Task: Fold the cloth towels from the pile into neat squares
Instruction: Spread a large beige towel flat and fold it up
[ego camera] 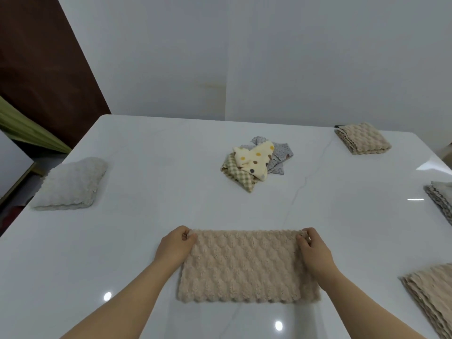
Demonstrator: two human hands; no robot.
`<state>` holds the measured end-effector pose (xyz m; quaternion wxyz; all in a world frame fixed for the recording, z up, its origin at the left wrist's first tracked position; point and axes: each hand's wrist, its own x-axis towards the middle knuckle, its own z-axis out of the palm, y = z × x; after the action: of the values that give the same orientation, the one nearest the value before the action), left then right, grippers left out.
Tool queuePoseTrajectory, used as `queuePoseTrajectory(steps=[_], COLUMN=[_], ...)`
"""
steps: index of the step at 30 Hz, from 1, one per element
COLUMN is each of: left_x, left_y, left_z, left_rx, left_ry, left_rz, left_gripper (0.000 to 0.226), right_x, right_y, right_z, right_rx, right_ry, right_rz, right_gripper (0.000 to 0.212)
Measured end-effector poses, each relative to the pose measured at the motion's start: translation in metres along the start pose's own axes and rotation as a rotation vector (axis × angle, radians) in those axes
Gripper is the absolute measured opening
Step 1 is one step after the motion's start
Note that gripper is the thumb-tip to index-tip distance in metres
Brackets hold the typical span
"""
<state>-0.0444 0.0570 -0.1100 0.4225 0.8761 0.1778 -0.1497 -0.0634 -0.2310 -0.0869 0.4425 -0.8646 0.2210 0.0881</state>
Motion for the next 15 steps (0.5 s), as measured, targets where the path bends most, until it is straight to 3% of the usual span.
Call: queuePoseTrajectory(steps=[15], left_x=[-0.0046], left_y=[0.0085], left_z=[0.0028], left_rx=[0.012], left_ry=[0.075], left_rz=[-0.037], left_gripper=[0.011], right_x=[0.007], right_y=[0.0025], right_z=[0.0041], right_rx=[-0.064], right_ry=[0.016], right_rz=[0.023], right_gripper=[0.01])
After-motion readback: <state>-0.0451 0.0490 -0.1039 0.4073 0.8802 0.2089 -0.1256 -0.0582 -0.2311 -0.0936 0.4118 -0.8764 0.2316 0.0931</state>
